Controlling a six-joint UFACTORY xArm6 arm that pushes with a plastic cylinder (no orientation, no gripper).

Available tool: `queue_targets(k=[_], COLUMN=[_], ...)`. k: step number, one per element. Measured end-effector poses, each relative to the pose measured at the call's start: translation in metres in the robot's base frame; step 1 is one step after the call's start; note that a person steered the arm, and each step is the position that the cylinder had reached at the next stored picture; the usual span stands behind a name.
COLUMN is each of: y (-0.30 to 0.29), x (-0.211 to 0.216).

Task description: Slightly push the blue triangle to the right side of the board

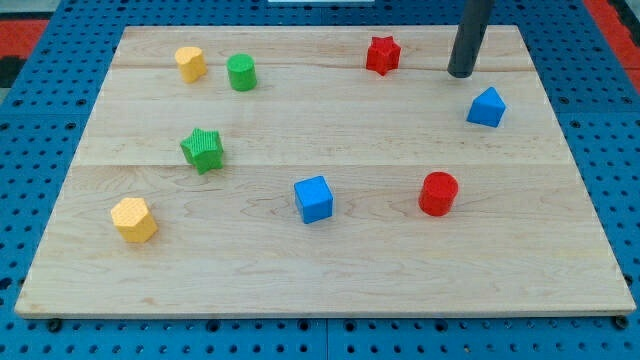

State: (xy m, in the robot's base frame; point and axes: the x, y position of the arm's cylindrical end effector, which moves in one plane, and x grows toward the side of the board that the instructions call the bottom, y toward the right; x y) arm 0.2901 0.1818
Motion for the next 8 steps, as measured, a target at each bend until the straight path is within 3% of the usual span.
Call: queue_targets(k=[4, 5, 7, 8], y=[0.056, 0.022, -0.051, -0.028], x=[0.007, -0.027, -0.045, -0.088])
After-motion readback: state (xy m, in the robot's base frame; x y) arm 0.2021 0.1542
